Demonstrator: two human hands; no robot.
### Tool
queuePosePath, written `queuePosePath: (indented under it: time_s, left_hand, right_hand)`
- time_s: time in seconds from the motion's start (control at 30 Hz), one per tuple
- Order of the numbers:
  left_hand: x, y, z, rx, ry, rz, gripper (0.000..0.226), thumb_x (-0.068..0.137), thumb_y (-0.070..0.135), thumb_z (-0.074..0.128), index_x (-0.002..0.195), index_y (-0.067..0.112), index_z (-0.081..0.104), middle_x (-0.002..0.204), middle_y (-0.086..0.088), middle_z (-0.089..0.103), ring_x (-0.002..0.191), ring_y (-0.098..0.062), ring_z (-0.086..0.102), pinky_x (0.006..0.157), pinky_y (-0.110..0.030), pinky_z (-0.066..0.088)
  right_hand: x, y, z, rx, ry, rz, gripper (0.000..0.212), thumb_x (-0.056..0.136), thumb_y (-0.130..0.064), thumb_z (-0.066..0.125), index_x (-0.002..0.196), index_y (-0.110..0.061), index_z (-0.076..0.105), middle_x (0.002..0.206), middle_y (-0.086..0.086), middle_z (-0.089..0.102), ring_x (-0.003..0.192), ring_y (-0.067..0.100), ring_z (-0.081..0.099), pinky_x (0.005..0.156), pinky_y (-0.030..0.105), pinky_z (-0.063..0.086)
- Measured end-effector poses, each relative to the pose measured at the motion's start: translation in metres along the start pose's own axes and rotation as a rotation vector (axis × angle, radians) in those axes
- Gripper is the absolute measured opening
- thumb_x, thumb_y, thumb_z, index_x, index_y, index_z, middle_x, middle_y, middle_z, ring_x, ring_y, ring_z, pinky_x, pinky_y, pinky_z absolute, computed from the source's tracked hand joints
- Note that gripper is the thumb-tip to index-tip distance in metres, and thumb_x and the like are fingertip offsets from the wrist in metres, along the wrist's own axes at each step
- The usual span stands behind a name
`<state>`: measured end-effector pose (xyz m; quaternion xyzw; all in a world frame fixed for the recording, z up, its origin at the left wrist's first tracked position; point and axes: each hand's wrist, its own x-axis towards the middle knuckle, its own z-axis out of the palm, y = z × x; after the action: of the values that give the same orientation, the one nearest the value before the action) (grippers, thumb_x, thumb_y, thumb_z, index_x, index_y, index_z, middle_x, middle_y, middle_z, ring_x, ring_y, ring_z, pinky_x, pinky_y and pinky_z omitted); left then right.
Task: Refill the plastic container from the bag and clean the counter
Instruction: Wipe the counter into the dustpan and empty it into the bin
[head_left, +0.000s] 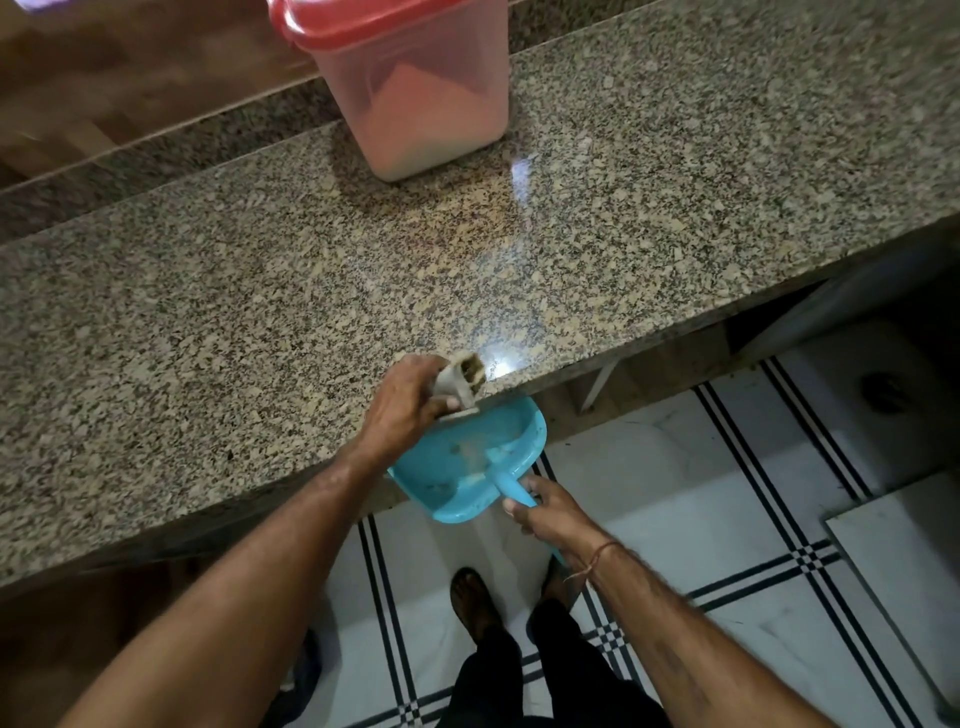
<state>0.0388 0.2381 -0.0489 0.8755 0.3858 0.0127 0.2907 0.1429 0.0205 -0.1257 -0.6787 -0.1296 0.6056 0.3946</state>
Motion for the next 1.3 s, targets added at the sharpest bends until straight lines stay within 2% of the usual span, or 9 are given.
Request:
queuePosePath:
  time_s: [0.1,0.33,0.5,0.57,0.8,0.9,1.03,1.2,1.3]
  left_hand:
    - [0.006,-0.002,0.009,0.132,-0.058,0.067,0.046,0.085,0.032,0.079,0.127,0.023,0.062,0.122,-0.001,0.058,0.108,-0.014,0.047,0.093,-0.033,0.043]
    - [0.003,0.009,0.011,0.190,0.049,0.085,0.026,0.086,0.029,0.079,0.104,0.018,0.064,0.096,0.000,0.062,0.084,-0.016,0.057,0.077,-0.037,0.057]
    - [-0.037,0.007,0.033,0.224,0.131,0.059,0.022,0.091,0.035,0.073,0.103,0.024,0.059,0.099,0.006,0.055,0.090,-0.018,0.046,0.070,-0.030,0.040]
    - [-0.058,0.003,0.043,0.220,0.118,0.056,0.025,0.090,0.039,0.072,0.101,0.026,0.054,0.102,0.006,0.055,0.089,-0.019,0.048,0.066,-0.034,0.045]
    - [-0.123,-0.043,0.062,-0.182,0.331,-0.462,0.022,0.089,0.039,0.072,0.094,0.022,0.058,0.096,0.001,0.057,0.086,-0.025,0.059,0.064,-0.035,0.040]
    - [-0.145,-0.072,0.058,-0.297,0.407,-0.671,0.025,0.088,0.042,0.071,0.098,0.022,0.060,0.101,-0.001,0.063,0.091,-0.027,0.062,0.065,-0.033,0.040]
    - [-0.195,-0.112,0.048,-0.516,0.499,-0.853,0.024,0.088,0.044,0.073,0.091,0.025,0.059,0.096,0.000,0.068,0.087,-0.024,0.064,0.069,-0.032,0.045]
    - [-0.300,-0.188,0.056,-0.794,0.680,-1.084,0.053,0.070,0.067,0.068,0.093,0.020,0.062,0.096,-0.004,0.075,0.090,-0.030,0.072,0.080,-0.047,0.060]
    - [-0.364,-0.218,0.062,-0.874,0.816,-1.239,0.053,0.071,0.063,0.070,0.101,0.019,0.065,0.106,-0.011,0.075,0.099,-0.034,0.071,0.087,-0.047,0.058]
  right_hand:
    - [0.001,0.001,0.003,-0.012,-0.009,-0.001,0.010,0.096,-0.017,0.066,0.096,-0.026,0.061,0.089,-0.004,0.061,0.076,0.008,0.055,0.068,0.023,0.048]
    - [-0.001,0.002,0.008,-0.054,-0.014,-0.004,0.011,0.096,-0.019,0.067,0.095,-0.028,0.060,0.091,-0.005,0.062,0.079,0.009,0.057,0.071,0.027,0.050]
    - [-0.005,0.007,0.006,-0.071,-0.016,-0.007,0.010,0.097,-0.018,0.064,0.097,-0.026,0.060,0.090,-0.006,0.061,0.075,0.006,0.056,0.064,0.020,0.047]
    - [-0.007,0.011,0.006,-0.096,-0.027,0.001,0.007,0.098,-0.018,0.063,0.104,-0.022,0.062,0.091,-0.005,0.061,0.075,0.006,0.056,0.062,0.018,0.047]
    - [-0.015,0.023,0.034,-0.235,-0.090,0.016,0.013,0.093,-0.025,0.069,0.105,-0.023,0.066,0.095,-0.001,0.065,0.083,0.012,0.061,0.073,0.030,0.053]
    - [-0.021,0.022,0.059,-0.337,-0.147,0.021,0.024,0.095,-0.026,0.068,0.117,-0.016,0.065,0.098,-0.001,0.065,0.082,0.010,0.060,0.072,0.026,0.053]
    - [-0.031,0.020,0.111,-0.442,-0.242,-0.029,0.011,0.097,-0.020,0.065,0.107,-0.017,0.065,0.090,-0.003,0.060,0.075,0.007,0.056,0.064,0.020,0.049]
    - [-0.048,0.031,0.201,-0.584,-0.368,-0.053,0.018,0.096,-0.026,0.067,0.112,-0.018,0.063,0.094,-0.001,0.062,0.079,0.009,0.058,0.069,0.024,0.050]
    - [-0.054,0.045,0.258,-0.724,-0.437,-0.056,0.013,0.098,-0.023,0.064,0.109,-0.018,0.061,0.089,-0.001,0.061,0.075,0.008,0.056,0.067,0.024,0.051]
